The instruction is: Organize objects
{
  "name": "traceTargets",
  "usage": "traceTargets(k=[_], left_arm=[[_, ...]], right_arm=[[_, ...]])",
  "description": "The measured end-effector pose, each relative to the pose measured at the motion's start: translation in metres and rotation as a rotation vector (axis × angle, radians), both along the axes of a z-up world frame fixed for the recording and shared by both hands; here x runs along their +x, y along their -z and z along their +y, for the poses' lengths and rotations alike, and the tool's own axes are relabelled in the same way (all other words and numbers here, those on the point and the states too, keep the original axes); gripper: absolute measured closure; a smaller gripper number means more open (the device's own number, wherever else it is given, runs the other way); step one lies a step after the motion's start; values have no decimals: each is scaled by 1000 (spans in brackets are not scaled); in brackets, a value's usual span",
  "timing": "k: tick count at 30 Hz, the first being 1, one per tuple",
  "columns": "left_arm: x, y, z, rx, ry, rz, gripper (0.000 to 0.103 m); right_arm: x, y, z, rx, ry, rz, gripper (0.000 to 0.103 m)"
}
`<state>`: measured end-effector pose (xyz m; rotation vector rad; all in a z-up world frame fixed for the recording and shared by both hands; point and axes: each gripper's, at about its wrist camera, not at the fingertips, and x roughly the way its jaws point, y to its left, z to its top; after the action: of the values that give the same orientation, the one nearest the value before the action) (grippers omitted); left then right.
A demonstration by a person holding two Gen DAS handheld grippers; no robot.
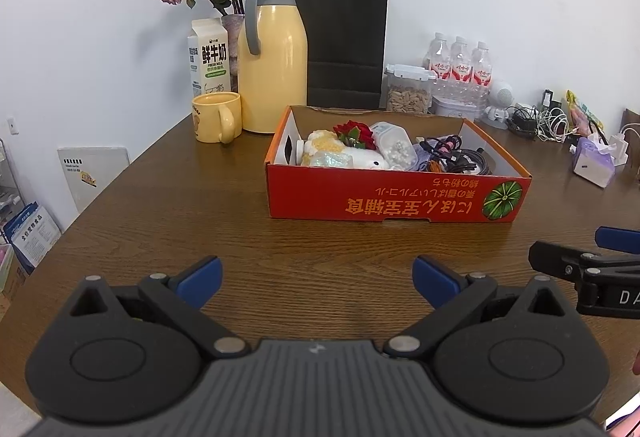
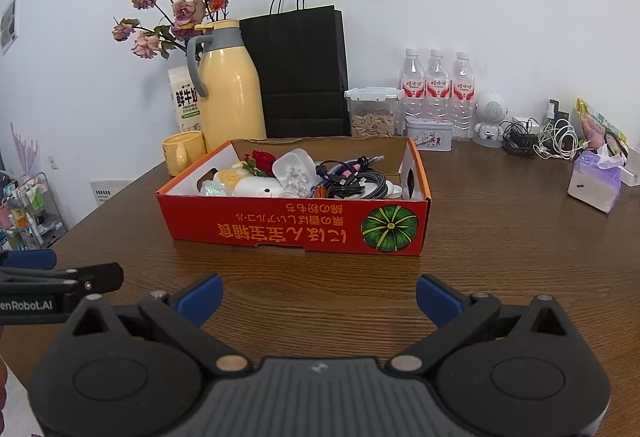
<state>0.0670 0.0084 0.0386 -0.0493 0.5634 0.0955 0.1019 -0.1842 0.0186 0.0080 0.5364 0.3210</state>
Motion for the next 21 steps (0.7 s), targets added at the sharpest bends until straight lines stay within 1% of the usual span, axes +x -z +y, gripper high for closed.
traceTargets(k=[21], left_arm=[[-2, -3, 1, 1, -1, -5, 0]], right_arm=[[-1, -1, 0, -1, 1, -2, 0]])
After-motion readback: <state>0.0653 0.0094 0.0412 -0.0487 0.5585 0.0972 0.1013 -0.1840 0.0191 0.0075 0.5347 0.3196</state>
